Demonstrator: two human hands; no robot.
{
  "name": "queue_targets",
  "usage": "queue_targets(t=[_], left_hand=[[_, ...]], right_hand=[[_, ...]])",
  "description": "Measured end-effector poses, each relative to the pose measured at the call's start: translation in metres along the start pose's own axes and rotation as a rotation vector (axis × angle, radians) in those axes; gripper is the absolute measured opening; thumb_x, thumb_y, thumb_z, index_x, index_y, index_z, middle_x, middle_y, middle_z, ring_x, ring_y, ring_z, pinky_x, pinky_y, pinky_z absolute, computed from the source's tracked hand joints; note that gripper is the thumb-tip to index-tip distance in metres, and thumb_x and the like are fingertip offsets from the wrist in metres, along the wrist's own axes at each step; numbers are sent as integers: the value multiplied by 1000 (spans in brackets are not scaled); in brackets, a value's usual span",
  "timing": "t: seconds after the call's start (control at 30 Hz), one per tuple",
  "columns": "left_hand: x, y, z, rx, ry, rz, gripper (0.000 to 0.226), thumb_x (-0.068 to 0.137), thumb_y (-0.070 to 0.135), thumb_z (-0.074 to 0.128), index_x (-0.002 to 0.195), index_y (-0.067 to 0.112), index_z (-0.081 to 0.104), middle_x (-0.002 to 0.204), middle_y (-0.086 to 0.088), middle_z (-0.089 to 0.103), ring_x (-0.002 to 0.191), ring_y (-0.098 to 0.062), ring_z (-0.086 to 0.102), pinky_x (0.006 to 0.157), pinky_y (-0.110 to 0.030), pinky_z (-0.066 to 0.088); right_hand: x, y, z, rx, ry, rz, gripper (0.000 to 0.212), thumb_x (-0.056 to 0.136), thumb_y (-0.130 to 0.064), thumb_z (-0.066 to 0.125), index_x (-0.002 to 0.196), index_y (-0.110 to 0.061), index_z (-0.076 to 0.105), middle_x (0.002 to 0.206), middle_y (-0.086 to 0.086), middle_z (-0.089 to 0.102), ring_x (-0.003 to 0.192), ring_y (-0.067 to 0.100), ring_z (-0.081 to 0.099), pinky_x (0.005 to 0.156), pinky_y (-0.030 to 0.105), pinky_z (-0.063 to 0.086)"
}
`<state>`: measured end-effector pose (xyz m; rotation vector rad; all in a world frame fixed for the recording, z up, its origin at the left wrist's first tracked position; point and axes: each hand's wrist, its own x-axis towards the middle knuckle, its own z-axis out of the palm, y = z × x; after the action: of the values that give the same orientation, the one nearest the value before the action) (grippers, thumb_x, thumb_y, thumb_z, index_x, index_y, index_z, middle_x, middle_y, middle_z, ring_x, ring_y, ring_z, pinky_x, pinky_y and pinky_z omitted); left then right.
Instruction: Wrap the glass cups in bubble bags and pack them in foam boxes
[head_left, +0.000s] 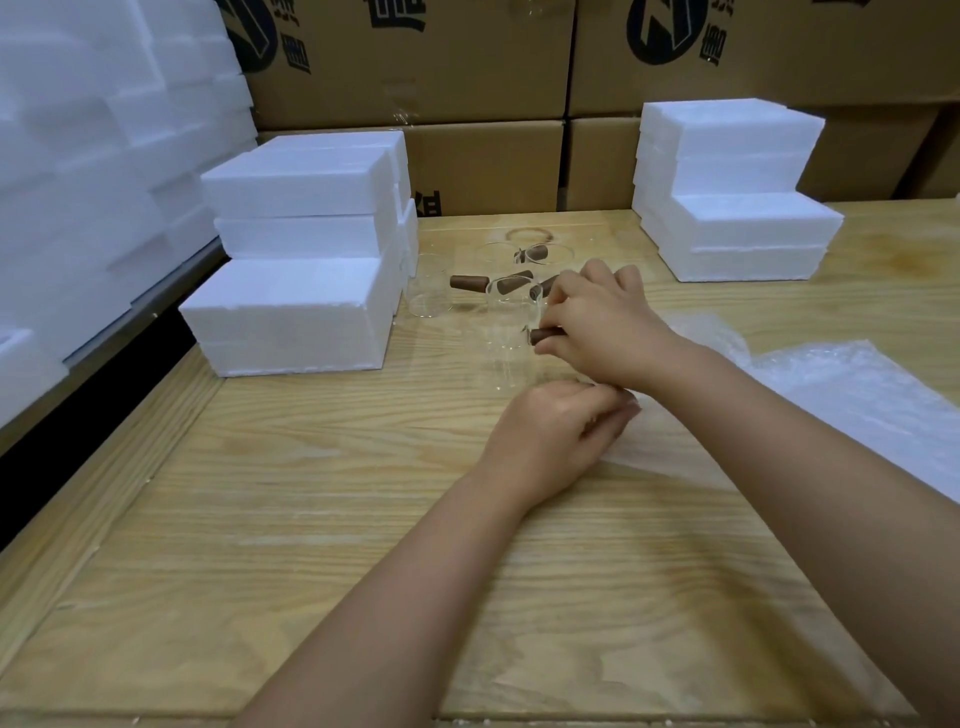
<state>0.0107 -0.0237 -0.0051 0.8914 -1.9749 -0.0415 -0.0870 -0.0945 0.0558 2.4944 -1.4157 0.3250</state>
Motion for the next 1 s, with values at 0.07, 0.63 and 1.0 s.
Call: queue_targets(t=[0.07, 0.63, 1.0], left_hand=[[0, -1, 0, -23, 38, -119, 12, 84, 11, 68, 86, 1, 75, 66, -12, 69, 58, -27, 62, 55, -32, 50], [12, -14, -15, -348, 396, -719, 28, 83, 9, 68, 65, 31, 65, 58, 13, 63, 56, 3, 50, 58, -7, 37], [18, -9, -23, -445, 519, -592, 18, 88, 14, 69, 74, 26, 69, 65, 14, 61, 62, -4, 49, 59, -11, 39]], right_hand=[[-4, 0, -12, 151, 78, 84, 32, 94, -44, 51, 107, -22, 70, 114, -2, 55, 115, 22, 35, 84, 32, 15], [-66, 41, -76, 971, -59, 158, 36, 53, -52, 71, 79, -28, 76, 90, -5, 68, 88, 7, 62, 83, 23, 45], [-70, 19, -78, 349, -87, 161, 18, 79, -38, 69, 79, -20, 72, 100, -1, 70, 99, 15, 60, 83, 39, 50]])
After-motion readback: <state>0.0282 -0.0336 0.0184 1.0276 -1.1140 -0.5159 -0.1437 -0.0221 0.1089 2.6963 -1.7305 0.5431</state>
